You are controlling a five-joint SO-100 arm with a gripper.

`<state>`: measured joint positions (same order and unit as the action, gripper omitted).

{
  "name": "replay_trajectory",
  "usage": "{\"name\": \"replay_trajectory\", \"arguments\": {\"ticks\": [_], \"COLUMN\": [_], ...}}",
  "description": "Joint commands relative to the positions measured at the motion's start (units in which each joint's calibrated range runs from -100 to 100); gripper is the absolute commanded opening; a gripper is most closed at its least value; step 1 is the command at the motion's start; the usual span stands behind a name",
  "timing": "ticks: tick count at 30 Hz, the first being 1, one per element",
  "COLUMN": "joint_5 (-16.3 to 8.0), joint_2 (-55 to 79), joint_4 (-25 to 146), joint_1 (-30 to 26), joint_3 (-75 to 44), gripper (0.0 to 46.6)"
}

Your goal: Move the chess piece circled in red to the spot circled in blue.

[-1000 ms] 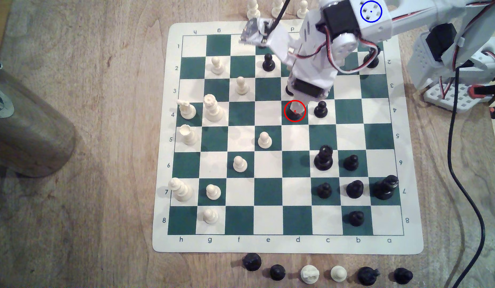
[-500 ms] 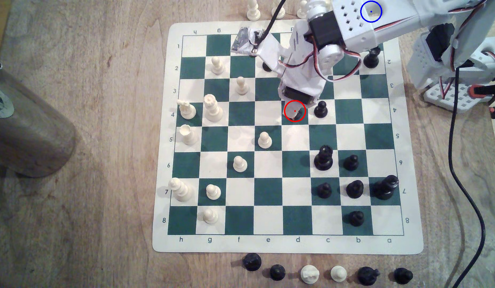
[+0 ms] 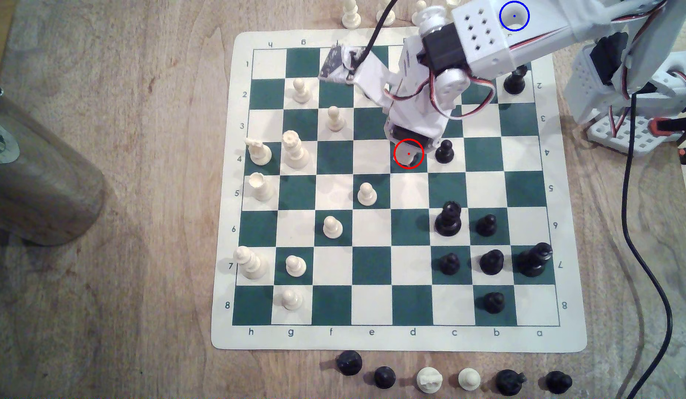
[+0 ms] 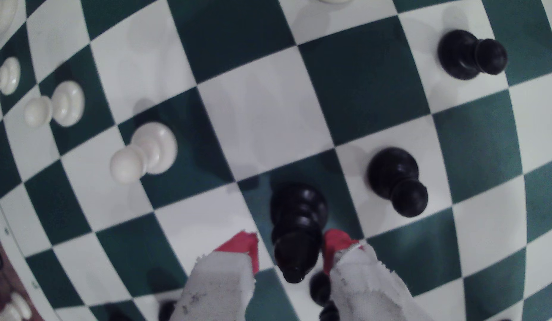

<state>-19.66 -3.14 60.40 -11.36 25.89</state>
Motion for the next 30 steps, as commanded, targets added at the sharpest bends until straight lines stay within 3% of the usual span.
{"name": "replay_trajectory", "arguments": {"ticks": [1, 5, 9, 19, 25, 28, 30], "joint_5": [0.39, 0.54, 0.68, 0.68, 1.03, 2.69, 4.93], "joint_2": [-0.42, -0.17, -0.08, -8.49, -23.68, -27.08, -30.39], "joint_4": [-0.78, -0.94, -1.1, 0.94, 6.84, 10.12, 12.33], "joint_1": [0.6, 0.68, 0.45, 0.37, 6.16, 11.47, 18.2], "joint_3": [-4.77, -4.77, -4.59, -5.31, -10.12, -12.93, -13.29], "gripper": [11.7, 8.5, 0.8, 0.3, 0.3, 0.3, 0.3]}}
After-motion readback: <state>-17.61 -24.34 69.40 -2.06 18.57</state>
